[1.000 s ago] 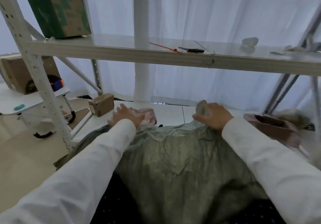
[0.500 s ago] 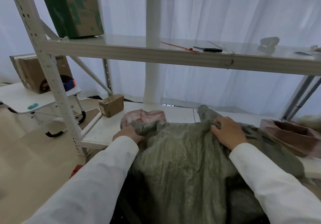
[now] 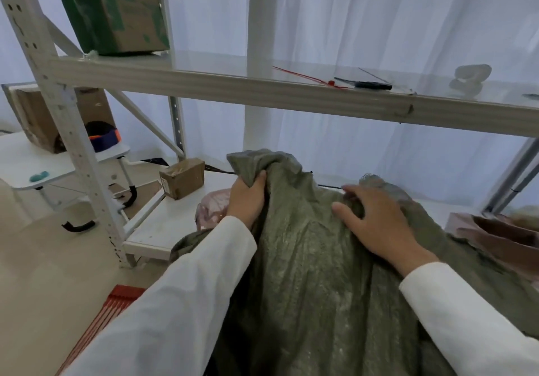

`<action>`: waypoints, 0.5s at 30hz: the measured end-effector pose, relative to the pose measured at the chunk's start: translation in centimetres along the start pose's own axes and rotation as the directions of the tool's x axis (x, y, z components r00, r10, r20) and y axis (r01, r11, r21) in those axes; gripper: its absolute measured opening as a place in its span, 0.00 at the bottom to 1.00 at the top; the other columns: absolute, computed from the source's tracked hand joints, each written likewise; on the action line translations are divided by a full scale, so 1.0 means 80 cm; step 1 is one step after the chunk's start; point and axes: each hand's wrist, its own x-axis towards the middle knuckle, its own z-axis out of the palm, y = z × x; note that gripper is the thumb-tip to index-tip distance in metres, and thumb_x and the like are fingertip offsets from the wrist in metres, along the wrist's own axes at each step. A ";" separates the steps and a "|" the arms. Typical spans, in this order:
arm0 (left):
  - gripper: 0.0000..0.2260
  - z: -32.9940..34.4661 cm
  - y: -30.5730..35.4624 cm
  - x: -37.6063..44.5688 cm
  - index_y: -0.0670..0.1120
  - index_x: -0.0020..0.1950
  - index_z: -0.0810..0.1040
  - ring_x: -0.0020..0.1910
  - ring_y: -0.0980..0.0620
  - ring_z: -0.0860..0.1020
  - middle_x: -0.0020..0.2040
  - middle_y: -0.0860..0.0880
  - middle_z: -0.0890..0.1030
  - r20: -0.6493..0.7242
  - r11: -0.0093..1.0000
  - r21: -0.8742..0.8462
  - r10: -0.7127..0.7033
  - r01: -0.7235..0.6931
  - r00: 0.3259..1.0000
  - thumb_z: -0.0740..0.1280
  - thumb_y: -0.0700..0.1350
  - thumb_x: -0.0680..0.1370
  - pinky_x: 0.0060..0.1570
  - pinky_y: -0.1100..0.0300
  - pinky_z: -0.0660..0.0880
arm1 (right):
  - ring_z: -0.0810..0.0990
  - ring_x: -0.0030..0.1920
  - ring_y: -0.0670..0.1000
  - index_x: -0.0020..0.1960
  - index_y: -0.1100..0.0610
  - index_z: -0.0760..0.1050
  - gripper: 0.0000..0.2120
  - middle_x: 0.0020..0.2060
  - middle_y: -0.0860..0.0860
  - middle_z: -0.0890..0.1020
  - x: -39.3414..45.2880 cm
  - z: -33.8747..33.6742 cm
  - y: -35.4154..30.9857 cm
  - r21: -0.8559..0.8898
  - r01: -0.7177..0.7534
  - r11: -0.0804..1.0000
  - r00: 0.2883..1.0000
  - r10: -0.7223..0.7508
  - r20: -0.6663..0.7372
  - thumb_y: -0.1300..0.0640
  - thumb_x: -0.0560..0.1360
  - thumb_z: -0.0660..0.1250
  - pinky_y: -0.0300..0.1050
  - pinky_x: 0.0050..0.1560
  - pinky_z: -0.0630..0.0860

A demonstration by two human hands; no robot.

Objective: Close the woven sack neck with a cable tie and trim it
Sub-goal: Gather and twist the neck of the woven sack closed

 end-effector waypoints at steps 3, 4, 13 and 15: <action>0.15 0.019 0.015 -0.022 0.48 0.56 0.76 0.54 0.47 0.79 0.53 0.48 0.81 0.200 0.999 -0.025 0.031 -0.027 0.979 0.64 0.55 0.75 0.62 0.48 0.73 | 0.74 0.58 0.48 0.66 0.47 0.70 0.26 0.54 0.44 0.76 -0.011 0.014 -0.020 0.325 -0.144 0.935 0.924 0.009 0.382 0.37 0.72 0.63 0.42 0.59 0.67; 0.14 0.025 0.017 -0.031 0.48 0.56 0.76 0.53 0.48 0.80 0.52 0.48 0.82 0.288 0.999 -0.028 0.035 -0.028 0.957 0.65 0.54 0.75 0.60 0.48 0.74 | 0.75 0.58 0.47 0.65 0.45 0.71 0.25 0.55 0.42 0.77 -0.014 0.020 -0.020 0.379 -0.202 0.903 0.896 0.014 0.444 0.38 0.71 0.64 0.43 0.59 0.69; 0.30 0.021 0.009 -0.047 0.49 0.66 0.68 0.56 0.56 0.75 0.58 0.55 0.77 0.626 0.858 0.382 0.033 -0.343 0.779 0.74 0.55 0.68 0.61 0.62 0.66 | 0.77 0.43 0.45 0.46 0.53 0.78 0.05 0.39 0.43 0.80 -0.008 0.000 -0.014 0.633 -0.144 0.760 0.962 0.257 -0.090 0.57 0.76 0.63 0.32 0.39 0.70; 0.34 0.023 -0.012 -0.043 0.50 0.66 0.71 0.61 0.53 0.75 0.62 0.52 0.77 0.659 0.809 0.469 -0.054 -0.354 0.750 0.68 0.66 0.65 0.68 0.56 0.63 | 0.76 0.40 0.40 0.44 0.52 0.77 0.04 0.39 0.42 0.80 -0.007 -0.010 -0.027 0.634 -0.031 0.773 0.960 0.199 -0.196 0.57 0.76 0.64 0.27 0.38 0.69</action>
